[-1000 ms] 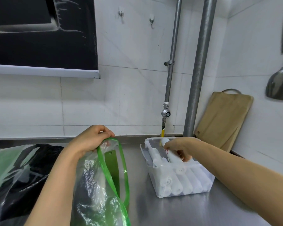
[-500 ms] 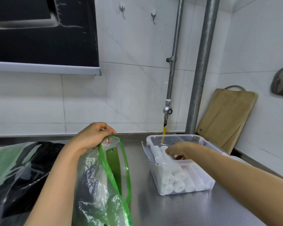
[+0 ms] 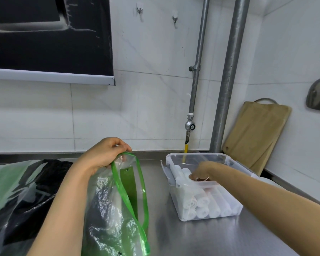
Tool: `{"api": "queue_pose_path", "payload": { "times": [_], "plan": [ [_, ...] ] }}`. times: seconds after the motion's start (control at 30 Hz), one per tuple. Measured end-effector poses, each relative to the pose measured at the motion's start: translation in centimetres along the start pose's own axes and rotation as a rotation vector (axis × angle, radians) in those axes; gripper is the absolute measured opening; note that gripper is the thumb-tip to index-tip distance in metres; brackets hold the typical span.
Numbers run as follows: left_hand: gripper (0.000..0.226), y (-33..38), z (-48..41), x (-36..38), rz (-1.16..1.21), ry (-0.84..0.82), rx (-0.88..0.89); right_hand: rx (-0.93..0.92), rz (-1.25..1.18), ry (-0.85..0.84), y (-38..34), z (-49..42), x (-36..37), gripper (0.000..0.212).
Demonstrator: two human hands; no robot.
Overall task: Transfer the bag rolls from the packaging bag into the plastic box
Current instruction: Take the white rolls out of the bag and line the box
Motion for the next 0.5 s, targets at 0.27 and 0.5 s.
{"api": "queue_pose_path", "payload": {
  "times": [0.27, 0.5],
  "plan": [
    [0.020, -0.1, 0.1, -0.4, 0.002, 0.007, 0.014, 0.031, -0.236, -0.038, -0.2, 0.4, -1.1, 0.026],
    [0.021, -0.2, 0.3, -1.0, 0.018, 0.016, 0.034, -0.047, -0.341, -0.013, -2.3, 1.5, -3.1, 0.014]
  ]
}}
Point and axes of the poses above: each hand's wrist, its own z-axis away from the middle knuckle, its own x-axis out of the palm, y = z × x, the point moved 6 cm from there along -z, towards the middle knuckle, and after that the axes turned 11 degrees about -y, right-handed, at the moved point
